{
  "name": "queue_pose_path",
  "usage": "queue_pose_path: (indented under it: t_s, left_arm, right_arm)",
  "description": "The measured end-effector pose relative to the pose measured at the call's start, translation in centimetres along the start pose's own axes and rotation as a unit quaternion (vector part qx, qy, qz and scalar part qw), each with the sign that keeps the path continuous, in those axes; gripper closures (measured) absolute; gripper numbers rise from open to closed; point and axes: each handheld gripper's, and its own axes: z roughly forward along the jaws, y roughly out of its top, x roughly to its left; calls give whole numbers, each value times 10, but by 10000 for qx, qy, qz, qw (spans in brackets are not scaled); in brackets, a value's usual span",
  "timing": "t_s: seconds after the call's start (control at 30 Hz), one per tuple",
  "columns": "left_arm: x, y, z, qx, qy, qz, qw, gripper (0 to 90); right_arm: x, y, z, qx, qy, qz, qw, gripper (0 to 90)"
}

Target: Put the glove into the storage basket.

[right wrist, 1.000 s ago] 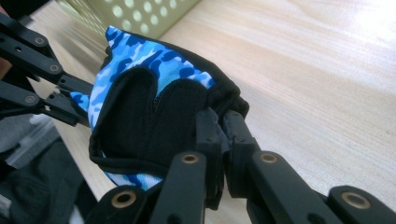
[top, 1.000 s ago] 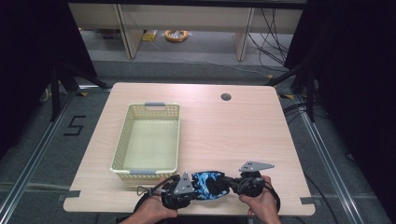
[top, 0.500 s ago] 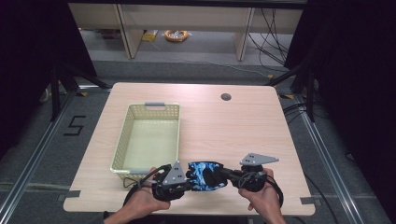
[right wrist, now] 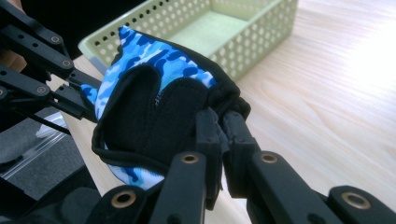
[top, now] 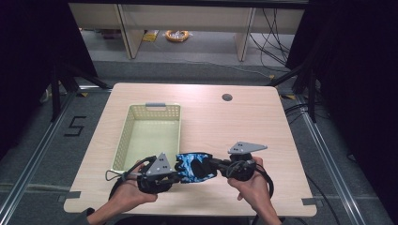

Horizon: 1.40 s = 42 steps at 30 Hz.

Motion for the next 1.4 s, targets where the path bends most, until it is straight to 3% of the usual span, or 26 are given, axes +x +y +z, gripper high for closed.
queue_pose_path:
  t_s: [0.07,0.33,0.37,0.5,0.7,0.77,0.87,1.0,1.03,1.17,1.2,1.23,1.33,1.4]
  left_arm:
    - [9,-4,-11,-18,73,-81,9999,828]
    - [29,-15,-24,104,276,-238,9993,827]
    - [37,-19,-28,113,302,-359,9988,827]
    - [49,-24,-41,126,422,-474,9979,827]
    - [65,-30,-55,206,469,-490,9975,827]
    - [74,-37,-59,178,557,-698,9958,826]
    - [80,-41,-62,255,549,-645,9961,825]
    - [92,-49,-64,316,528,-750,9953,824]
    - [97,-53,-64,352,495,-873,9943,824]
    - [103,-58,-62,432,444,-874,9942,824]
    - [104,-60,-60,472,417,-971,9933,825]
    - [106,-61,-59,528,350,-898,9939,824]
    - [112,-65,-55,661,303,-964,9927,821]
    - [113,-68,-50,690,326,-1182,9900,818]
  right_arm:
    - [5,11,8,0,68,-97,9999,868]
    - [14,35,37,53,140,-237,9996,868]
    - [18,42,44,112,140,-259,9995,868]
    - [24,57,57,122,209,-388,9990,868]
    - [36,74,78,214,266,-427,9985,868]
    - [38,77,85,219,305,-424,9984,868]
    - [40,80,92,258,343,-375,9984,868]
    - [43,84,107,316,340,-380,9982,868]
    - [45,86,114,362,340,-356,9981,868]
    - [46,85,124,400,304,-331,9982,868]
    - [47,83,127,420,293,-285,9983,868]
    - [46,82,131,408,274,-288,9984,868]
    - [44,78,137,629,264,-254,9973,868]
    - [42,73,146,675,218,-137,9974,868]
